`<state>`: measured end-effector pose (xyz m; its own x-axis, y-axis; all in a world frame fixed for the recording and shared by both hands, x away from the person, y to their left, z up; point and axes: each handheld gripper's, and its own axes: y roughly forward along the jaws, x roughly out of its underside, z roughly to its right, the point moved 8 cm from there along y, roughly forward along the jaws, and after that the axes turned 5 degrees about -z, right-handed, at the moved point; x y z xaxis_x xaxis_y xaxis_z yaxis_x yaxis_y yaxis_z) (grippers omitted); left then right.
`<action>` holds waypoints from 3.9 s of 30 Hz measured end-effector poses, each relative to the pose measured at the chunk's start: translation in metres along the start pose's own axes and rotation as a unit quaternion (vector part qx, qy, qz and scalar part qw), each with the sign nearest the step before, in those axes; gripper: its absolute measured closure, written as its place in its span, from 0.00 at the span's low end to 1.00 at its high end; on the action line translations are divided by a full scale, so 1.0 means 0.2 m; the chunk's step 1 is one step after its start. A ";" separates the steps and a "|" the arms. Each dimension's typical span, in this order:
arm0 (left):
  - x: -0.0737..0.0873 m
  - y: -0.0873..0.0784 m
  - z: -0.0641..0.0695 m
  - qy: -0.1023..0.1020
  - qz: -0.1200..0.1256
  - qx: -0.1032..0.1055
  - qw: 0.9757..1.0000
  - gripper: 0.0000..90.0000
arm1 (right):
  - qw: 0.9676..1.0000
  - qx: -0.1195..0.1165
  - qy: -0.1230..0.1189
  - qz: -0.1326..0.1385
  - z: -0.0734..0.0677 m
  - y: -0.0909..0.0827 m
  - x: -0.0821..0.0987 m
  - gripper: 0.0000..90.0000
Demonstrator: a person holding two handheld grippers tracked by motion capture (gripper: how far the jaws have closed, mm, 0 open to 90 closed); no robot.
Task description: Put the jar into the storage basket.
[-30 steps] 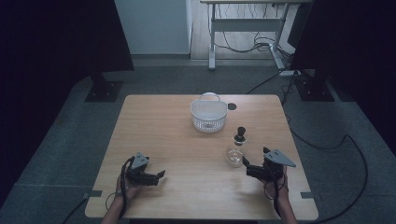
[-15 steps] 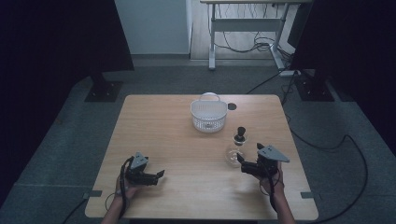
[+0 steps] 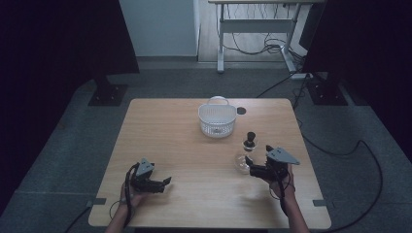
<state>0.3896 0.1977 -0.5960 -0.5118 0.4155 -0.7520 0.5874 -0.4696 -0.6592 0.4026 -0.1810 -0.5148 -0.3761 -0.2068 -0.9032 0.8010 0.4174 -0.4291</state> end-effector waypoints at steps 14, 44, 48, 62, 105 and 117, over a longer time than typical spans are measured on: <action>0.00 0.00 0.00 -0.001 0.001 0.001 1.000 0.05 | 1.000 -0.011 -0.009 -0.008 -0.03 0.07 -0.05 0.09; 0.00 0.00 0.00 -0.001 0.000 0.002 1.000 0.05 | 0.999 -0.002 -0.010 -0.031 -0.02 0.23 -0.06 0.19; 0.00 0.00 0.00 -0.001 0.001 0.002 1.000 0.05 | 0.999 -0.004 -0.009 -0.031 -0.02 0.24 -0.06 0.28; 0.00 0.00 0.00 0.001 0.000 0.001 1.000 0.05 | 0.999 -0.014 -0.005 -0.030 -0.01 0.25 -0.05 0.54; 0.00 0.00 0.00 0.000 -0.001 0.002 1.000 0.05 | 0.999 -0.006 -0.028 0.016 -0.01 0.15 -0.23 0.54; 0.00 0.00 0.00 0.001 -0.001 0.002 1.000 0.05 | 0.999 -0.002 -0.038 0.030 -0.02 0.12 -0.34 0.54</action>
<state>0.3887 0.1976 -0.5961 -0.5116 0.4175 -0.7510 0.5844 -0.4717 -0.6603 0.4468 -0.1537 -0.4638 -0.2905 -0.2473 -0.9244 0.8190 0.4353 -0.3738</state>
